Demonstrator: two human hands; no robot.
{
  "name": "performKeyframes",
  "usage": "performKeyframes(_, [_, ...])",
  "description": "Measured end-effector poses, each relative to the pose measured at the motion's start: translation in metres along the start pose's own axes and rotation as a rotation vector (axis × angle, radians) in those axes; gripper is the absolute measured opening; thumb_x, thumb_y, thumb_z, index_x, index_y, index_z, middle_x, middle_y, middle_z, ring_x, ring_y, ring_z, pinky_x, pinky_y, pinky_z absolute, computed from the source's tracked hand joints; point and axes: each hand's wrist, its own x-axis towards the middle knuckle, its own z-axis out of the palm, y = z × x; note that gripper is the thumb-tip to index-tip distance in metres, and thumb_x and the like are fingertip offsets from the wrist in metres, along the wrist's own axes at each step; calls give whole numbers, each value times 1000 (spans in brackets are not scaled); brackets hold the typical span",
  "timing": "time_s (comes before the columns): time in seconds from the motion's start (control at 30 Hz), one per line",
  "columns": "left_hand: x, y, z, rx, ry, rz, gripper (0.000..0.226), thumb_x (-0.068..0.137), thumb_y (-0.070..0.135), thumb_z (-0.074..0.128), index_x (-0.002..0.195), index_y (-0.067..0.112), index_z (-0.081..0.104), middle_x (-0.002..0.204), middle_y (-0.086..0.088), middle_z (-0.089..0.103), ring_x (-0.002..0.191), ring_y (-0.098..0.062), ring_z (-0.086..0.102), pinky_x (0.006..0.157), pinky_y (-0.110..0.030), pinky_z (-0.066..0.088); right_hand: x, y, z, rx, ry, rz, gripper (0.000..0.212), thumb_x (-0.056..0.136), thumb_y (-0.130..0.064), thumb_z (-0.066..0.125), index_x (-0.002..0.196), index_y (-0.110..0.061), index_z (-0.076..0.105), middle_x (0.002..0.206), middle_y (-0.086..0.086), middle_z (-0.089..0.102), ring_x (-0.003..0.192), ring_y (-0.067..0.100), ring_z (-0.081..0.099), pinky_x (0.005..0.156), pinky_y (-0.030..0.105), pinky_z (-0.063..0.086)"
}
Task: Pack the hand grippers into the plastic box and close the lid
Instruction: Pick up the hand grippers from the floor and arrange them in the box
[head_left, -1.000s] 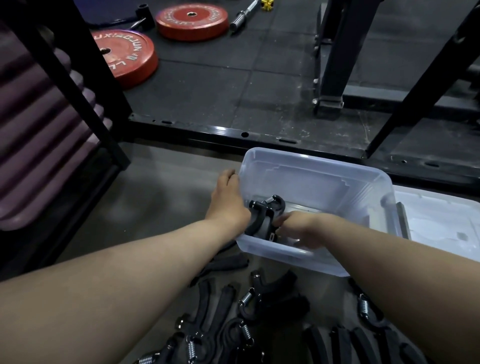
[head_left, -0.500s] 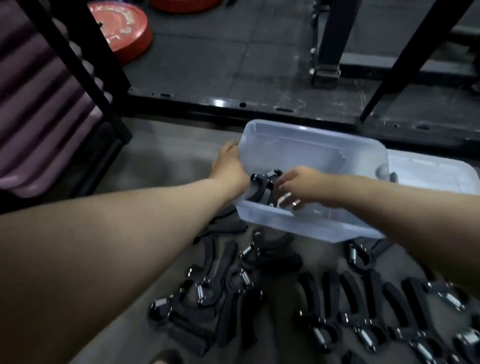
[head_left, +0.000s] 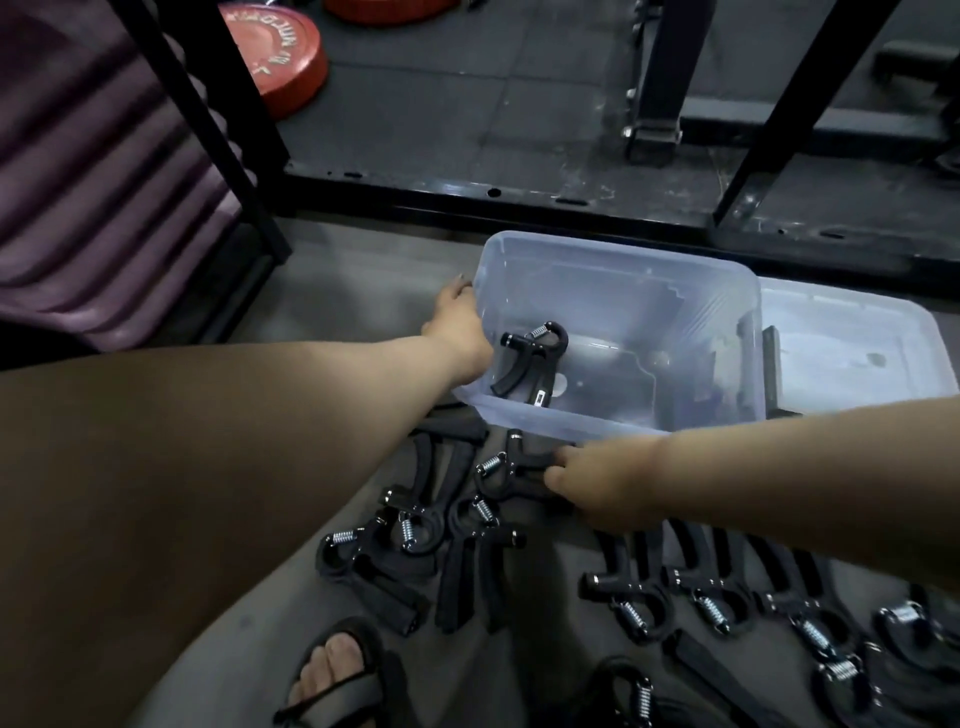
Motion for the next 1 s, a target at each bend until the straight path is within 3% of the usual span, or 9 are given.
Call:
performKeyframes(0.17, [6,-2,-2,108,-23,44,71,92,8,44,155,25,15,160,9,5,140,-28,31,114,-29,24,57,-3,49,47,-10,267,85,91,-29,60,154,-6,7,156,22,16,143,39,23,115,47,24])
performKeyframes(0.23, [10,-2,5,116,22,45,71,94,10,44,156,22,10,161,12,-1,140,-29,32,117,-33,23,63,-4,57,27,0,266,85,93,-25,55,155,-7,-1,157,26,8,146,42,13,117,50,17])
performKeyframes(0.47, [18,0,20,0,87,-62,80,81,5,41,149,38,16,156,17,16,116,-33,51,108,-42,38,74,1,66,-129,212,260,62,100,-19,36,153,-1,10,143,29,32,127,41,39,103,51,33])
performKeyframes(0.6, [18,1,13,-39,99,-57,72,89,4,43,152,31,21,156,3,22,122,-32,46,109,-39,36,66,-8,49,-106,161,274,77,89,-27,58,148,1,18,135,29,41,118,40,47,96,49,38])
performKeyframes(0.7, [8,-1,14,9,94,-3,66,90,1,50,151,11,27,158,-10,17,138,-33,32,113,-41,32,47,-19,30,229,65,406,80,76,-40,67,140,-10,31,133,19,42,119,39,48,99,47,44])
performKeyframes(0.8, [-9,-11,16,96,68,29,64,95,12,43,152,30,23,155,-1,27,132,-28,40,112,-27,28,19,-25,8,688,-3,381,55,84,-36,54,132,-12,47,133,13,53,118,34,55,98,38,47])
performKeyframes(0.87, [-22,-16,17,77,30,74,68,90,0,43,150,28,26,159,11,12,135,-22,36,103,-17,22,-4,-25,-2,1074,-117,306,49,76,-29,54,120,-7,59,119,19,64,100,33,64,88,39,53])
performKeyframes(0.93, [-35,-26,19,46,43,68,70,85,-4,44,146,28,32,160,16,4,135,-23,36,109,-21,22,-33,-18,-6,1407,-224,225,46,71,-20,51,110,1,60,97,26,66,82,35,66,75,43,56])
performKeyframes(1.0, [-48,-31,26,46,98,90,73,87,0,44,149,33,25,155,12,17,128,-26,41,111,-26,29,-62,-2,-3,1659,-317,113,52,75,-14,45,120,12,53,98,27,63,88,38,68,76,46,58])
